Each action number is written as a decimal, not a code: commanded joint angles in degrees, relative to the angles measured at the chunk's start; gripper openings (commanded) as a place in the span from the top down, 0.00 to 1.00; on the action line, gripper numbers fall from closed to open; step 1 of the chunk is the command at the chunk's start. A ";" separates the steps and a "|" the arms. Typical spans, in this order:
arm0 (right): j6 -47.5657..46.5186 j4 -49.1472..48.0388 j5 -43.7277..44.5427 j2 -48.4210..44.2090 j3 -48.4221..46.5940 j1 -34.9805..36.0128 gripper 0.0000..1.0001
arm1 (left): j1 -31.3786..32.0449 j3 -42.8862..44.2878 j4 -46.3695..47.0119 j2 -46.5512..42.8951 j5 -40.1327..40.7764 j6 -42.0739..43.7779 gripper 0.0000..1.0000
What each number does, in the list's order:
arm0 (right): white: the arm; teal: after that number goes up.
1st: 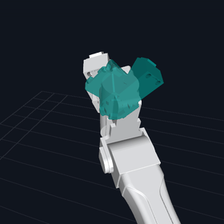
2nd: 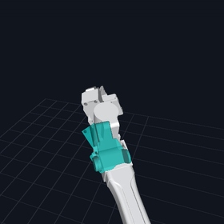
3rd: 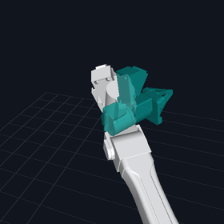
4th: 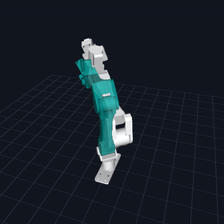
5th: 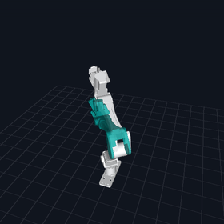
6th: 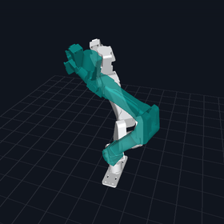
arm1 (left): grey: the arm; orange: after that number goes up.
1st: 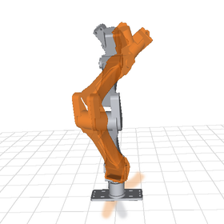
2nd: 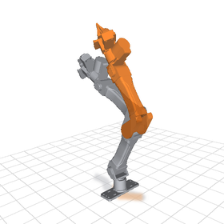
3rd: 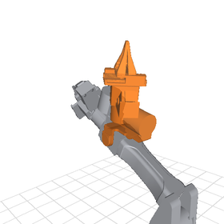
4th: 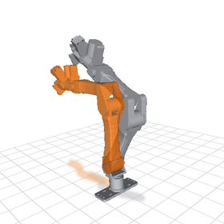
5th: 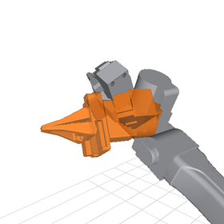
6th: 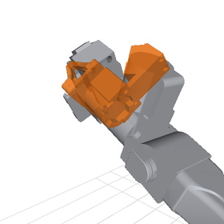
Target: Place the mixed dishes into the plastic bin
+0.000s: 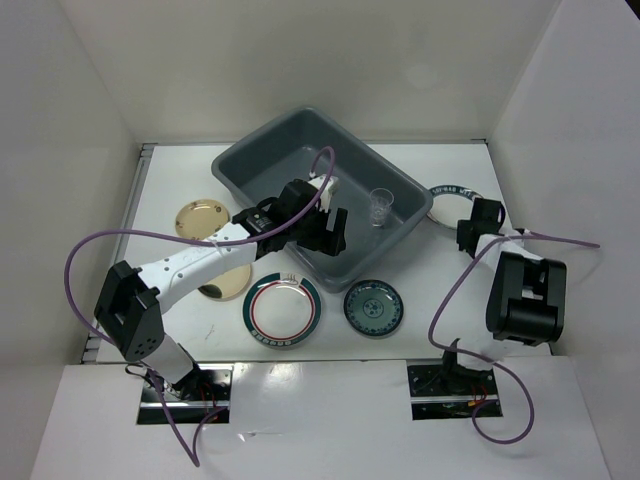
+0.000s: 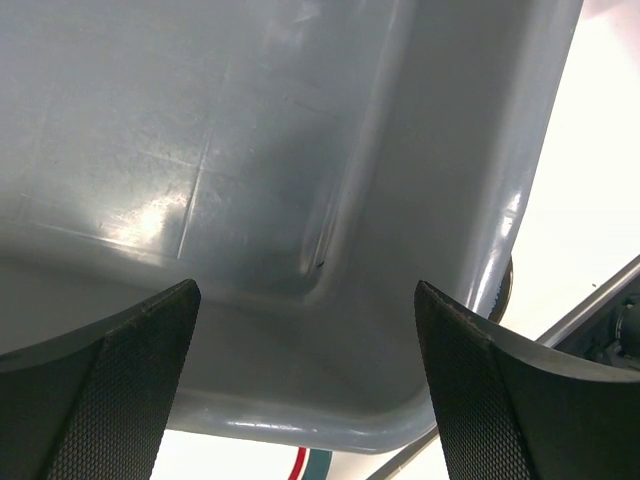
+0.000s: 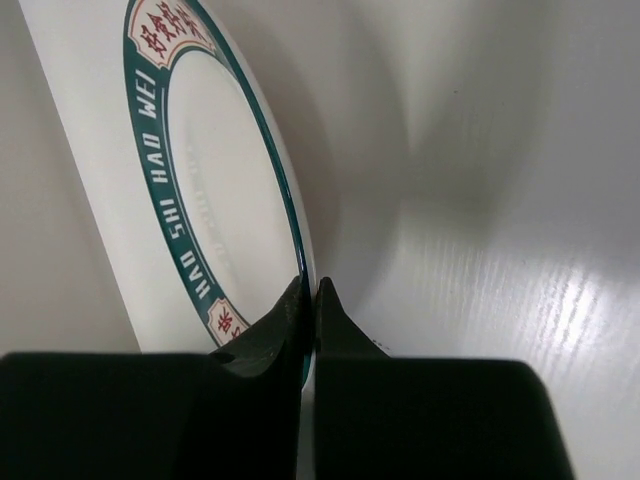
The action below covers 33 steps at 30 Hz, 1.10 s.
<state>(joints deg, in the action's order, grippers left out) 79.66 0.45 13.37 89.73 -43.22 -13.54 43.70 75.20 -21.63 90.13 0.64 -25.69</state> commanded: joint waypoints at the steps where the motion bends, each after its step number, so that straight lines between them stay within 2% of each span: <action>1: -0.38 2.80 5.96 -3.86 0.16 0.44 1.00 | 0.24 -0.23 0.53 -2.68 0.94 0.91 0.06; 9: -3.19 4.56 11.67 -13.17 -2.74 0.44 1.00 | 0.24 0.29 0.01 -2.15 0.94 0.91 0.06; 15: -8.90 4.56 11.86 -16.07 -8.54 1.14 1.00 | 0.24 0.30 0.01 -1.63 0.94 0.91 0.06; 17: -10.48 2.55 11.86 -18.27 -10.56 2.37 1.00 | 0.24 0.30 -0.69 -1.62 2.42 0.91 0.06; 21: -18.46 0.78 7.65 -20.04 -17.14 6.50 1.00 | 0.24 5.46 -4.03 -1.62 11.29 2.13 0.02; 25: -25.32 5.60 0.53 -14.60 -30.04 16.75 1.00 | -3.26 11.79 -8.51 -2.32 22.09 5.82 0.00; 29: -29.64 9.65 -6.06 -5.73 -38.59 24.67 1.00 | -6.78 13.04 -10.97 -3.64 29.64 6.44 0.00; 33: -31.85 14.04 -12.74 5.69 -47.55 29.70 1.00 | -10.56 12.43 -12.12 -6.36 27.14 4.35 0.00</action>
<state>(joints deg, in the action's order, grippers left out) 51.88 10.17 7.25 89.01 -86.21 13.61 34.76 86.61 -31.27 86.89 25.10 -21.17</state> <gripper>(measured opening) 0.029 0.998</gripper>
